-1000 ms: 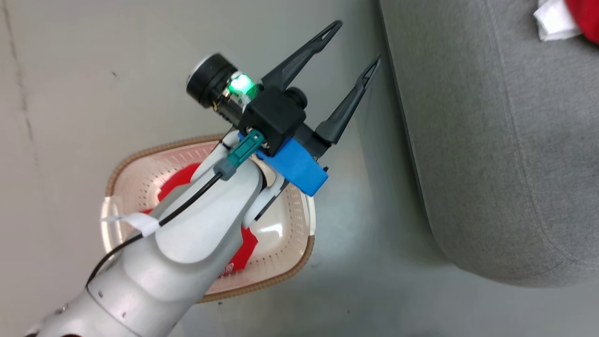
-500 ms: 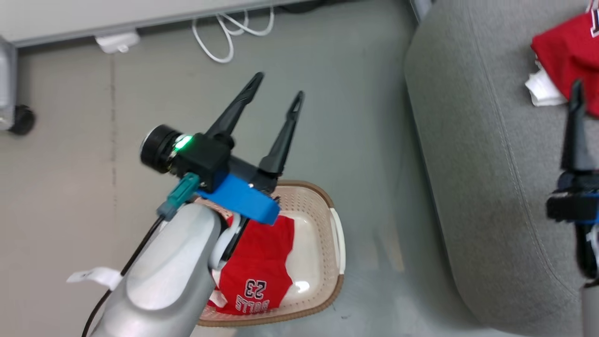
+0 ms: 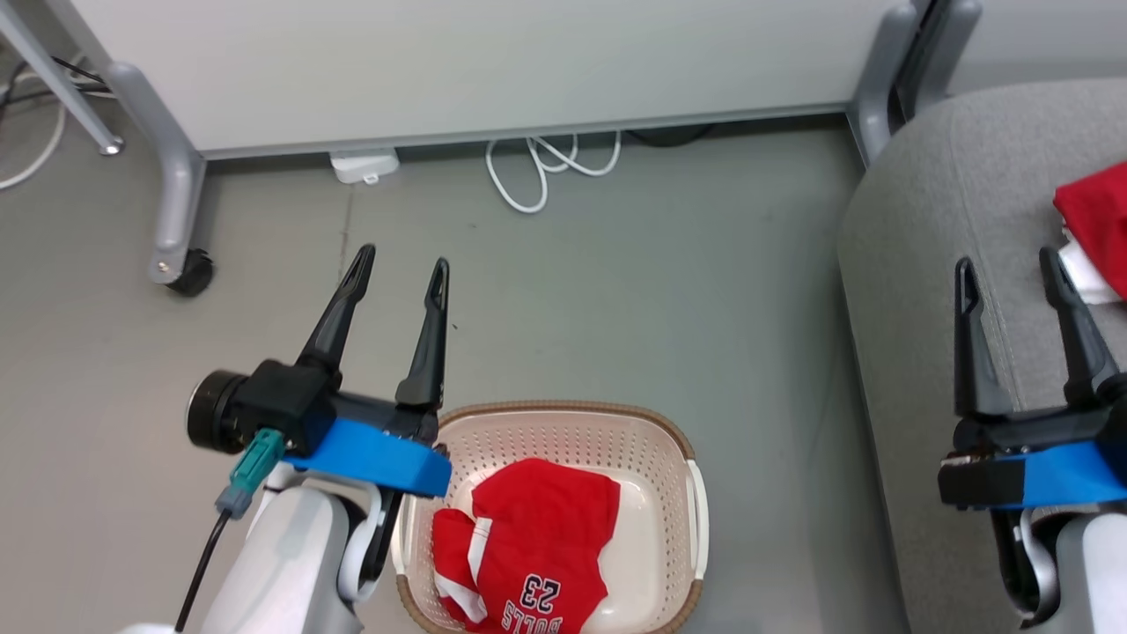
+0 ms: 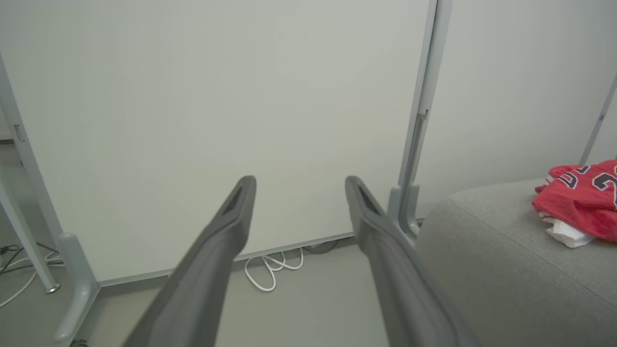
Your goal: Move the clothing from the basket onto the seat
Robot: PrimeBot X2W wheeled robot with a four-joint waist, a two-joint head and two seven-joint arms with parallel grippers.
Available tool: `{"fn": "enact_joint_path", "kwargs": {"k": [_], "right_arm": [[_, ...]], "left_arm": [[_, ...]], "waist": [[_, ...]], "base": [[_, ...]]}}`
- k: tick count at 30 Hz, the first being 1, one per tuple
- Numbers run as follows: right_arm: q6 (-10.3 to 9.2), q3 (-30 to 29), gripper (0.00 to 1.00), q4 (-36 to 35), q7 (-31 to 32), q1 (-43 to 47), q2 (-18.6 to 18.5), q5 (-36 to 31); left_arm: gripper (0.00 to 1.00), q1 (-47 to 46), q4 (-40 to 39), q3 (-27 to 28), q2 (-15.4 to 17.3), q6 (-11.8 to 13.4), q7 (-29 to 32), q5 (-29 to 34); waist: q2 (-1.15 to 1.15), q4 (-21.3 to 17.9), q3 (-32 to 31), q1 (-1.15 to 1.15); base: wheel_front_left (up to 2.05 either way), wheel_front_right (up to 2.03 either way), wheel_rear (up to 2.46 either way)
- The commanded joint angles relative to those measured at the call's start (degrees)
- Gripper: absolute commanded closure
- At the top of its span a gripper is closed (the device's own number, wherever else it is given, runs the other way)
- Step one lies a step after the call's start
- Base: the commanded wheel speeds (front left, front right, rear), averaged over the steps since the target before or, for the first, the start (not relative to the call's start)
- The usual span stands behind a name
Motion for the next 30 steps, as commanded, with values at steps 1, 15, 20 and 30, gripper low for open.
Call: {"fn": "enact_joint_path", "kwargs": {"k": [1,15,20,30], "right_arm": [[0.03,0.0,0.00,-0.6,-0.2,1.7,0.7,-0.3],[0.03,1.0,0.00,-1.7,-0.2,7.9,4.0,-0.2],[0.03,0.8,0.00,-1.2,-0.2,9.6,4.4,0.5],[0.02,1.2,0.00,-0.5,-0.2,10.6,4.4,1.7]], "left_arm": [[0.00,1.5,-0.5,1.1,-0.3,-0.3,-0.2,0.8],[0.00,10.7,-2.8,9.4,-2.9,-1.8,-0.2,4.9],[0.00,12.8,-3.1,11.3,-3.6,-2.2,-0.2,5.7],[0.00,14.0,-3.4,12.9,-4.2,-2.6,-0.2,6.7]], "waist": [[0.00,1.4,-1.6,0.01],[0.00,1.3,-5.4,0.01],[0.00,1.2,-6.6,0.01],[0.00,1.2,-7.7,0.01]], "base": [[0.00,0.00,0.00],[0.00,0.00,0.00],[0.00,0.00,0.00],[0.00,0.00,0.00]]}}
